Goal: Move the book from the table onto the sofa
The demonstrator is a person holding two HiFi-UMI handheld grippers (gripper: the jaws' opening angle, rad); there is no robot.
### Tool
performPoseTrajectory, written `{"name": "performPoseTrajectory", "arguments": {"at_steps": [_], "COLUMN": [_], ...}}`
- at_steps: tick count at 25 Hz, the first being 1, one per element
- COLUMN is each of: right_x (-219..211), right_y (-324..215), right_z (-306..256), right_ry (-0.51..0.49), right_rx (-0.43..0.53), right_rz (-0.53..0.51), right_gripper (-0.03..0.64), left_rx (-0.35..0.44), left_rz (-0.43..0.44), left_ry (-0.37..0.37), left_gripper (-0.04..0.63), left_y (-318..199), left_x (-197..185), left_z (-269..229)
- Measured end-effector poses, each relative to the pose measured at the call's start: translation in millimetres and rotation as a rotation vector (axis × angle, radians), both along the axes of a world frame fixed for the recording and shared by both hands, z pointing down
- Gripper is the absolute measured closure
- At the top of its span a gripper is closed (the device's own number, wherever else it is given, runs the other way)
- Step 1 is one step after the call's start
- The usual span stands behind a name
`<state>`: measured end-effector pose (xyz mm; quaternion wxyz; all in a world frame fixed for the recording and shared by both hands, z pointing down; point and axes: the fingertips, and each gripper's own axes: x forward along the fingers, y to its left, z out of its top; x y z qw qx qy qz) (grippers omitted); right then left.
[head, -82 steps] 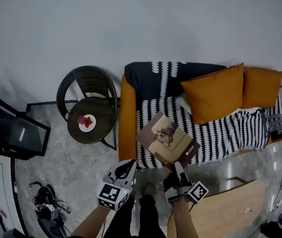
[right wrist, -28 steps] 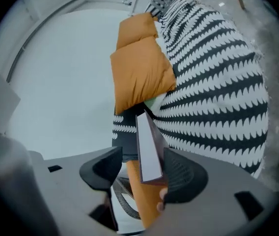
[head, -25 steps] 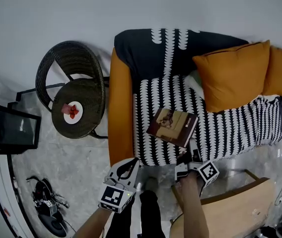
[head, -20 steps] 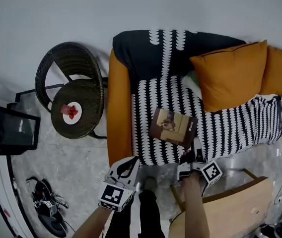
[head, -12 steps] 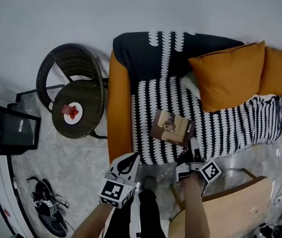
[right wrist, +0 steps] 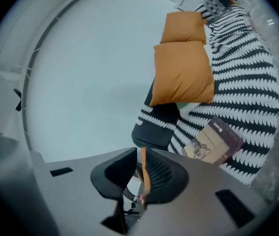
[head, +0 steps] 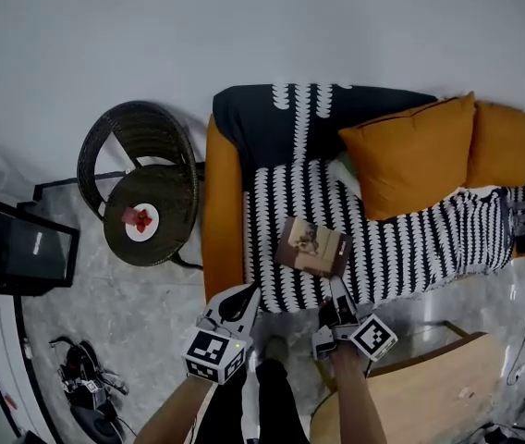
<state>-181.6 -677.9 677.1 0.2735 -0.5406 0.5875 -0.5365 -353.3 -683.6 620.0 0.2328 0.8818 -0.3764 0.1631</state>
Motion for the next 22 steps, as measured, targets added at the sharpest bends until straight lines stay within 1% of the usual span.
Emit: {"name": "performPoseTrajectory", "arguments": {"at_steps": [2,3,5,8,10,13,19,22], "right_x": [3.7,3.4,-3.9,-18.5,-24.3,-29.9,-43.8,-48.5], "right_y": [10.8,14.9,17.8,17.8,20.0,23.9,26.5,28.6], "right_z": [-9.1,-15.4,-34.2,-65.2,-80.0,-97.9,-134.4,-150.3], "right_ry": [0.128,0.168,0.179,0.149,0.175,0.249,0.476,0.546], "right_rx": [-0.037,-0.046,-0.014,0.082,0.106,0.133,0.225,0.263], "right_rz": [-0.044,-0.060,-0.084,-0.121,-0.146,-0.180,-0.269,-0.290], "right_gripper": [0.556,0.565,0.575,0.588,0.592,0.592,0.594,0.594], "left_rx": [0.002,0.004,0.010,0.018,0.022,0.028,0.046,0.054], "left_rz": [0.005,0.009,0.015,0.018,0.017,0.016,0.023,0.024], "left_ry": [0.005,0.007,0.010,0.013,0.016,0.019,0.028,0.035], "left_gripper": [0.581,0.581,0.581,0.581,0.581,0.581,0.581,0.581], "left_y": [2.4,3.8,7.6,13.2,15.3,18.2,23.4,27.2], "left_x": [2.3,3.4,5.6,7.6,7.7,7.3,7.5,8.6], "left_z": [-13.7,-20.6,-34.1,-52.0,-61.3,-72.1,-92.0,-100.7]}}
